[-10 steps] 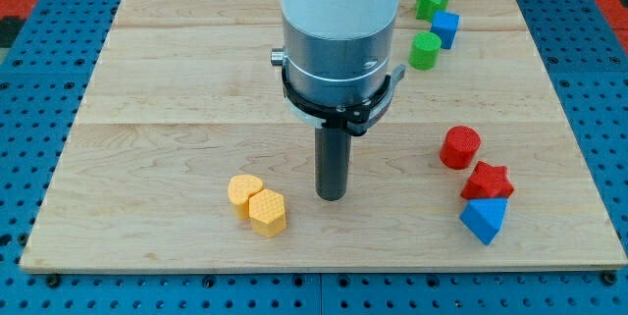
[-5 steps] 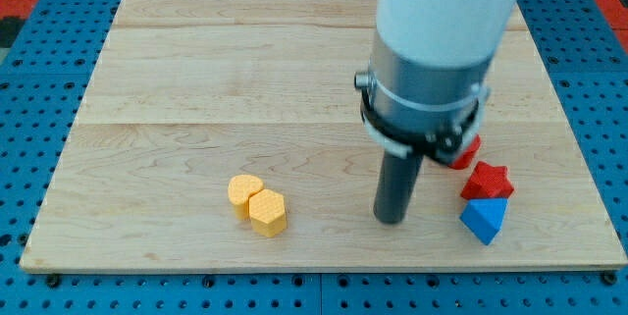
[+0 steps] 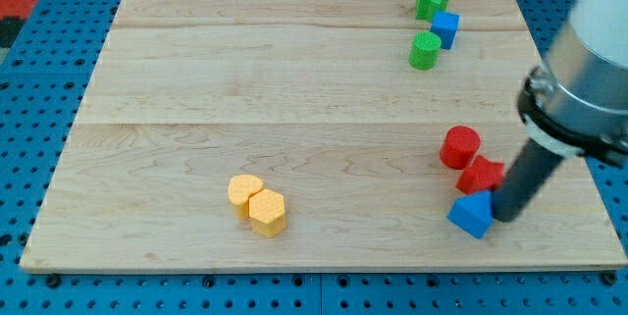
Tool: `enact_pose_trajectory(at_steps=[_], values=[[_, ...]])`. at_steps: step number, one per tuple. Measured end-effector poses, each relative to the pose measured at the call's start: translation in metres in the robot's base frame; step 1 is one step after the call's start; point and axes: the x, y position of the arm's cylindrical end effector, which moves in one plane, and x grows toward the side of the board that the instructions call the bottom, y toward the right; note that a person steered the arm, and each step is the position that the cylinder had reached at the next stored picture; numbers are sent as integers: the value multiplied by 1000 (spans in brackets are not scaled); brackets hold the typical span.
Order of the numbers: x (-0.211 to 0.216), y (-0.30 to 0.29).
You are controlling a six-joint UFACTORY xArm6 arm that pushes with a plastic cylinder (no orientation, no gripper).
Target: Move the blue triangle away from the red blocks
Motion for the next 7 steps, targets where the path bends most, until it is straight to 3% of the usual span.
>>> enact_pose_trajectory(at_steps=[1, 2, 3, 5, 7], values=[[9, -41], [31, 18], [40, -28], [-14, -140], [-97, -142]])
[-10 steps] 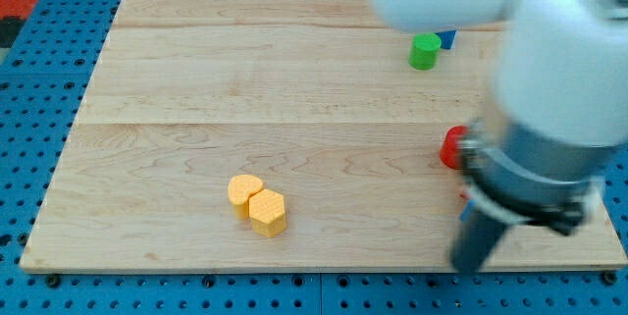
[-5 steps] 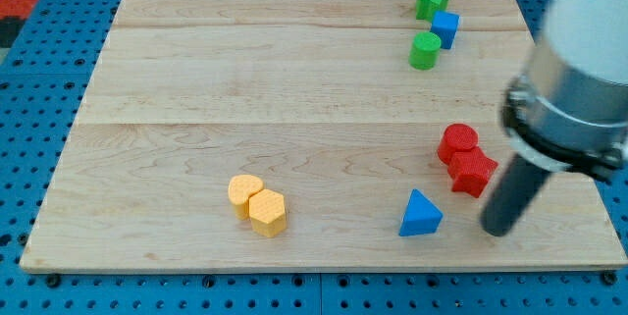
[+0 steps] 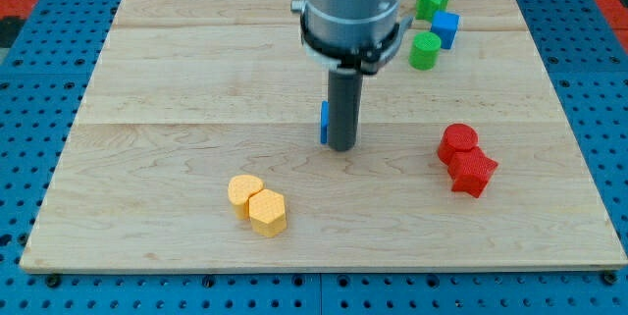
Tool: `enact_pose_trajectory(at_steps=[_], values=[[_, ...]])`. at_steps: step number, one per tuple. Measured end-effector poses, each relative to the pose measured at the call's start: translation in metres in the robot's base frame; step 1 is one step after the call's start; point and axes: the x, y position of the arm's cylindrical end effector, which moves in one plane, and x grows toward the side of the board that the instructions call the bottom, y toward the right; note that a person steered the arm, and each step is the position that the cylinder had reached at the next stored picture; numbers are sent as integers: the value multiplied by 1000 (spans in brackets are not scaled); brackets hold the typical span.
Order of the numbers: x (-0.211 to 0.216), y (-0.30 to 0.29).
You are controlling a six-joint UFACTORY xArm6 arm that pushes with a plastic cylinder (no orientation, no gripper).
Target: Move the blue triangle away from the red blocks
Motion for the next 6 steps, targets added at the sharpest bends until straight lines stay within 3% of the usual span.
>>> enact_pose_trajectory(at_steps=[3, 6], values=[[-175, -60], [-197, -138]])
